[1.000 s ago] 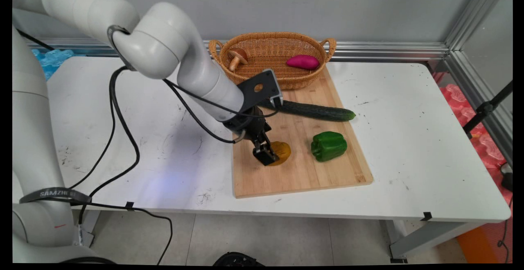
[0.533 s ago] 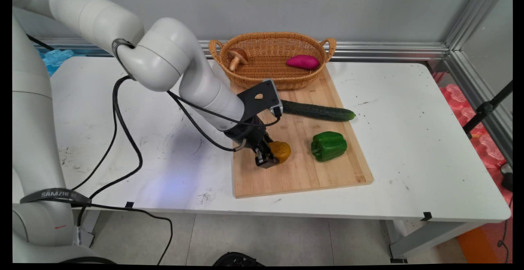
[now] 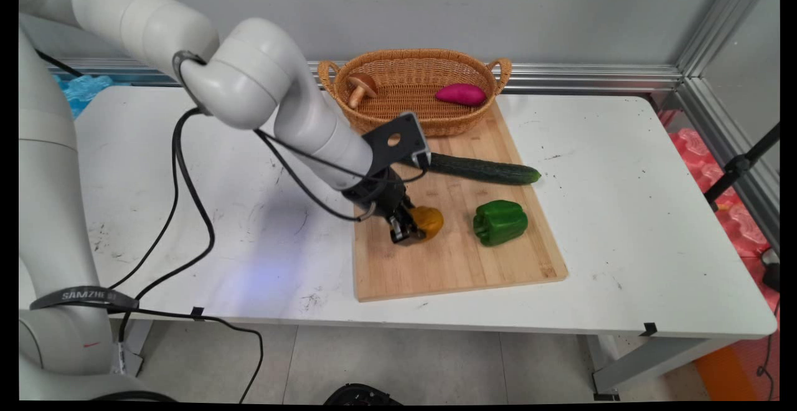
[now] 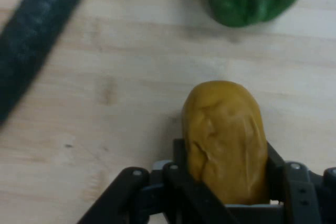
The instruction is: Place the picked object in the vegetable basket
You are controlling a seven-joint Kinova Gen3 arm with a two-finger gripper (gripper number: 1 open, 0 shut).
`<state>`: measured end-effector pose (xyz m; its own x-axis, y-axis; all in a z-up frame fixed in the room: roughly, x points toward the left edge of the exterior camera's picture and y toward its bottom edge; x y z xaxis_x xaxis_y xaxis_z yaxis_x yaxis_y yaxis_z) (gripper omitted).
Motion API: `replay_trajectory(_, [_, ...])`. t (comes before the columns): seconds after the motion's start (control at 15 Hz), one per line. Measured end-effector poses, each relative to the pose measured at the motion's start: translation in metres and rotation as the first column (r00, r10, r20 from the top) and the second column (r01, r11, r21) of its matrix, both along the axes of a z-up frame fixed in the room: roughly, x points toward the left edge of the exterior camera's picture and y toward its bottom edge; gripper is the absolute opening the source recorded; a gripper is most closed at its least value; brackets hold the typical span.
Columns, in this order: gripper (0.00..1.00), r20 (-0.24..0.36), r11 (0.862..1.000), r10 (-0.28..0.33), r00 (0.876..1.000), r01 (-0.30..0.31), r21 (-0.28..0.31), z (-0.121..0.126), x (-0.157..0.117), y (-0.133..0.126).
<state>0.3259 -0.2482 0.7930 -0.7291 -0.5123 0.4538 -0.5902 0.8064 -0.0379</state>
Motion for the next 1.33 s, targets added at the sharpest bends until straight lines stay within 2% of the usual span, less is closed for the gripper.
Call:
replay_trajectory(0.47, [0.0, -0.002, 0.999, -0.021, 1.0, 0.021, -0.04, 0.034, 0.01, -0.049])
replay_trajectory(0.87, [0.0, 0.013, 0.992, -0.019, 1.0, 0.02, -0.125, 0.071, 0.038, -0.125])
replay_trajectory(1.33, [0.0, 0.034, 0.984, -0.006, 0.999, 0.012, -0.178, 0.083, 0.069, -0.188])
